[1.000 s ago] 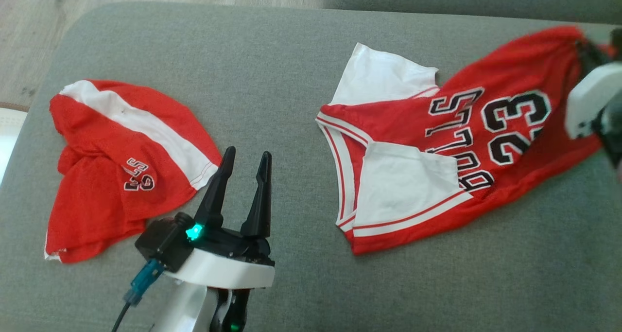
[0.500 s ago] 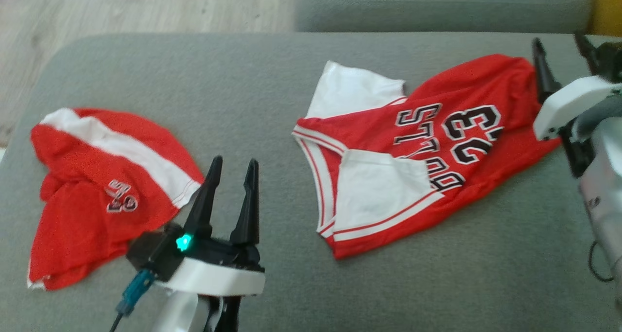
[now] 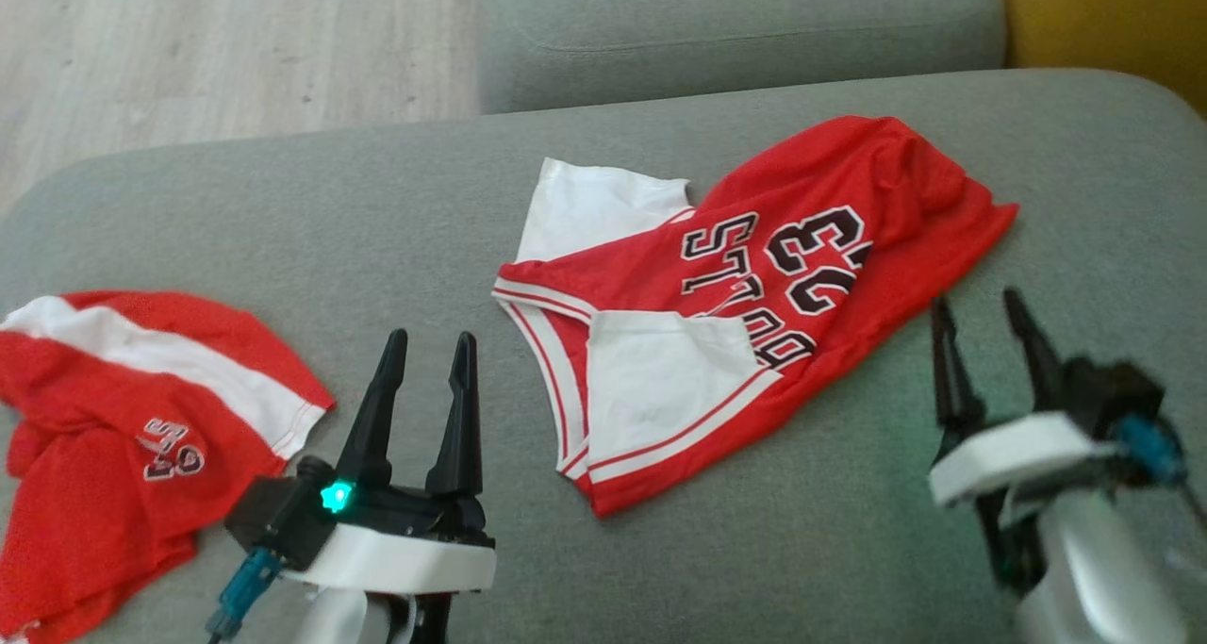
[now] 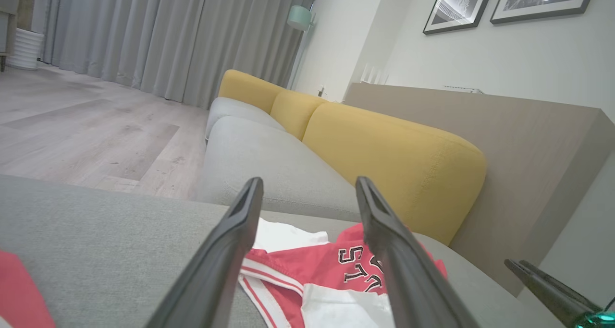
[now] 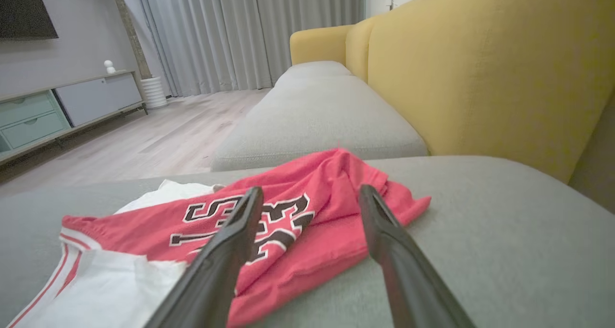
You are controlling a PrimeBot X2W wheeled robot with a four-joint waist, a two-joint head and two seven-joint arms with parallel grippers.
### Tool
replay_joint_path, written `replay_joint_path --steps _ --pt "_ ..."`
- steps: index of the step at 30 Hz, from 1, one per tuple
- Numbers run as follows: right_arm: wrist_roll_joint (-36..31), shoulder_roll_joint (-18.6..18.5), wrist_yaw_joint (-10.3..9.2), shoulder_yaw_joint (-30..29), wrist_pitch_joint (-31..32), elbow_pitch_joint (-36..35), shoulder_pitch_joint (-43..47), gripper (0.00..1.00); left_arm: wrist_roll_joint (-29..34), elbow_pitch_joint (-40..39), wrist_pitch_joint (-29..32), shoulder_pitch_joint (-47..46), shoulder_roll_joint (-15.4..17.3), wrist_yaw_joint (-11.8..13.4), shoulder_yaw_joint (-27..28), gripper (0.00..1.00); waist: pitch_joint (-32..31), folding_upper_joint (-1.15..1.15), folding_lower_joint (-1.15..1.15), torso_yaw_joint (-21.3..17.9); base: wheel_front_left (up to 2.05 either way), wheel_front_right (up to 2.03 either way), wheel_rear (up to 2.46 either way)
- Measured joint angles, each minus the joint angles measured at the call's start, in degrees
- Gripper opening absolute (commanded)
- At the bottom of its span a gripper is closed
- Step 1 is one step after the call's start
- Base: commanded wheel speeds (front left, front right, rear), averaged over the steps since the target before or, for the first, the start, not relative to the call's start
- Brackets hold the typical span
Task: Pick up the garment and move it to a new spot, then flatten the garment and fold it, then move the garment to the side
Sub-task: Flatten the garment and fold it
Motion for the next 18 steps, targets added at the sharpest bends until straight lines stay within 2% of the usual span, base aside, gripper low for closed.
replay_joint_path --steps 5,11,14,18 --pt "-1.77 1.67 0.0 -0.48 0.0 -3.45 4.07 1.0 -0.01 1.0 0.0 0.0 0.0 -0.01 -0.18 1.0 0.9 0.0 0.0 -1.07 0.0 0.0 0.0" --pt "-2.55 2.15 0.0 -1.47 0.0 -6.64 3.98 1.0 0.65 4.19 0.0 -1.76 0.01 -0.02 -1.16 1.0 2.54 0.0 0.01 -2.58 0.0 0.0 0.0" --pt "-2.56 2.33 0.0 -2.05 0.0 -7.27 3.98 1.0 1.56 7.66 0.0 -4.58 0.0 -0.03 -3.32 1.0 3.54 0.0 0.01 -3.36 0.0 0.0 0.0" --pt "-2.67 2.46 0.0 -2.23 0.0 -7.92 3.98 1.0 3.09 16.4 0.03 -10.16 -0.07 -0.09 -7.59 1.0 5.0 0.0 0.01 -4.49 0.0 0.0 0.0"
